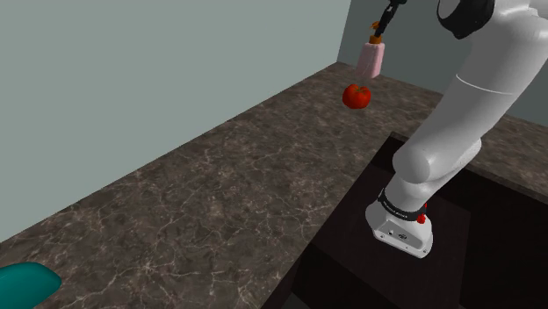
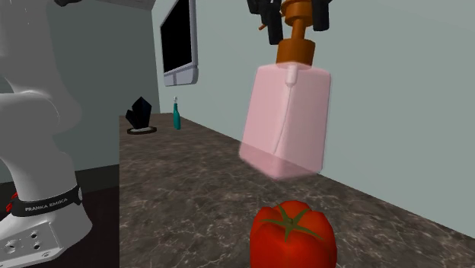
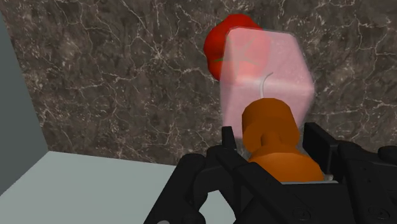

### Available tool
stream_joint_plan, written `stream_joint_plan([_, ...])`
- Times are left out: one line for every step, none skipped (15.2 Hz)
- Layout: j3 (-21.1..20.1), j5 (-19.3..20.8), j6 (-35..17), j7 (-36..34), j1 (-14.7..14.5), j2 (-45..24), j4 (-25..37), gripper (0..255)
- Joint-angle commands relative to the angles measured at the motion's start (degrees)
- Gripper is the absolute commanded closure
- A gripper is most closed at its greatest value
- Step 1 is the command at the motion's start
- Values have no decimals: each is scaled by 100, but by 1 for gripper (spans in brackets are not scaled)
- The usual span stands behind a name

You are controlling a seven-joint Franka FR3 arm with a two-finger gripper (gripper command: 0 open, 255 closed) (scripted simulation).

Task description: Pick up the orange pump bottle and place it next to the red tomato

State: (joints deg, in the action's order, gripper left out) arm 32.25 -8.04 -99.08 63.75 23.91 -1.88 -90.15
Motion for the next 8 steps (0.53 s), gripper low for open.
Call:
stream_joint_plan([166, -176, 112, 362, 196, -232, 258, 255])
stream_joint_plan([235, -258, 164, 524, 297, -334, 370, 255])
stream_joint_plan([303, -345, 220, 686, 402, -445, 491, 255])
stream_joint_plan([367, -438, 281, 848, 516, -564, 621, 255])
stream_joint_plan([426, -537, 347, 1009, 638, -691, 763, 255])
stream_joint_plan([480, -641, 418, 1169, 769, -827, 915, 255])
stream_joint_plan([529, -751, 495, 1327, 909, -971, 1080, 255])
stream_joint_plan([573, -865, 579, 1483, 1057, -1123, 1257, 255])
